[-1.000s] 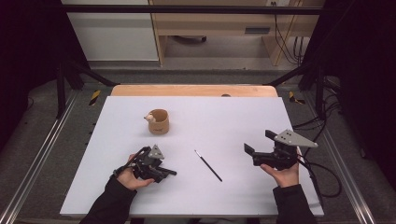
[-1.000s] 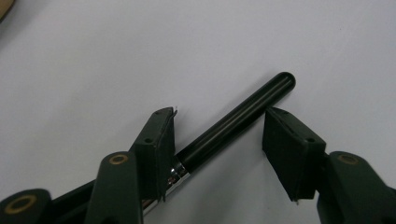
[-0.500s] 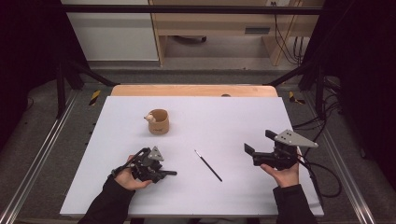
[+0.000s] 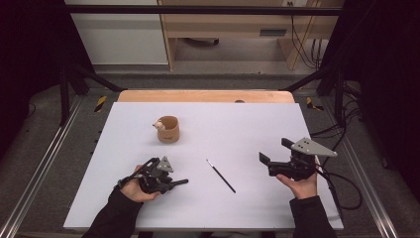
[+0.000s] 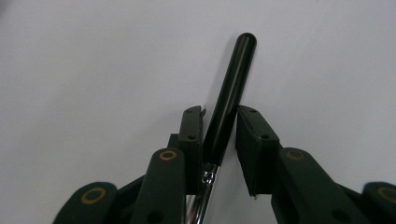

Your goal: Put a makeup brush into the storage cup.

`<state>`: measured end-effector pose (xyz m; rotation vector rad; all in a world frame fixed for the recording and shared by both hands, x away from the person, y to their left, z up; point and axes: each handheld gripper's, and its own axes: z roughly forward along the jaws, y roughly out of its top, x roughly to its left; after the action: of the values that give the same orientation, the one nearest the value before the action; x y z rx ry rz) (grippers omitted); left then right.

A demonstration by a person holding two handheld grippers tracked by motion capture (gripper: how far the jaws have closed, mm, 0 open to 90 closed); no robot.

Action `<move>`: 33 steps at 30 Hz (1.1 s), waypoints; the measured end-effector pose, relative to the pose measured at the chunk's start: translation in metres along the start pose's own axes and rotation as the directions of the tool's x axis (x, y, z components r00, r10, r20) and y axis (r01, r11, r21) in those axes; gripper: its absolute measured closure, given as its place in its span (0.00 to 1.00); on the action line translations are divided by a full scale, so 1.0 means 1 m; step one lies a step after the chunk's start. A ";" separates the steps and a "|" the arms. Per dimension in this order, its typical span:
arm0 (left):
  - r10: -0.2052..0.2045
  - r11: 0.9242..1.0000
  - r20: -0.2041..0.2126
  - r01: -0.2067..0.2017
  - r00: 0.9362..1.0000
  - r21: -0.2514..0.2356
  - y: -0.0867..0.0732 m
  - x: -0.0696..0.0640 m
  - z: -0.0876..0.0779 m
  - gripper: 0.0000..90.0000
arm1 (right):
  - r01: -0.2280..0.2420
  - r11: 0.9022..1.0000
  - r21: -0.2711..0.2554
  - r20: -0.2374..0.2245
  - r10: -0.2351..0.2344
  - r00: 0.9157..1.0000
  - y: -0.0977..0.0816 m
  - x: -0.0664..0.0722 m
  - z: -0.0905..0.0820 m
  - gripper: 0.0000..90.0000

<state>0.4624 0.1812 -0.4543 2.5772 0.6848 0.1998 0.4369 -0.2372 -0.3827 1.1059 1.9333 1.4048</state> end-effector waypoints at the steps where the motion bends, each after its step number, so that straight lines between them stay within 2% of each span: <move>1: -0.001 1.000 0.000 0.001 1.000 0.002 0.000 0.000 0.000 0.82 | 0.000 1.000 0.000 -0.001 0.000 1.000 0.000 0.000 0.000 0.06; 9: -0.004 1.000 -0.009 0.004 1.000 0.003 0.000 0.000 0.000 0.87 | 0.001 1.000 0.000 -0.001 -0.001 1.000 0.000 0.000 -0.001 0.06; 12: -0.020 1.000 -0.034 0.020 0.999 0.005 0.001 0.002 0.000 0.87 | -0.002 1.000 -0.004 -0.001 0.002 1.000 0.001 -0.001 -0.002 0.06; 16: -0.053 0.999 -0.042 0.053 0.998 -0.011 0.001 0.003 0.001 0.87 | -0.003 1.000 -0.010 0.001 0.003 1.000 0.001 -0.001 -0.002 0.06; 20: -0.062 0.998 -0.048 0.062 0.997 -0.012 0.001 0.004 0.001 0.87 | -0.005 1.000 -0.009 -0.001 0.005 1.000 0.001 -0.001 -0.003 0.06; 26: -0.065 0.998 -0.057 0.064 0.996 -0.012 0.001 0.005 0.000 0.77 | -0.001 1.000 -0.009 -0.001 0.001 1.000 0.001 -0.001 -0.002 0.06; 33: -0.072 0.997 -0.039 0.071 0.997 -0.026 0.001 0.005 -0.012 0.65 | -0.004 1.000 -0.007 -0.001 0.004 1.000 0.001 -0.001 -0.003 0.06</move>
<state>0.4644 0.1879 -0.4436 2.5270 0.7834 0.2350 0.4358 -0.2393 -0.3805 1.1067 1.9270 1.4134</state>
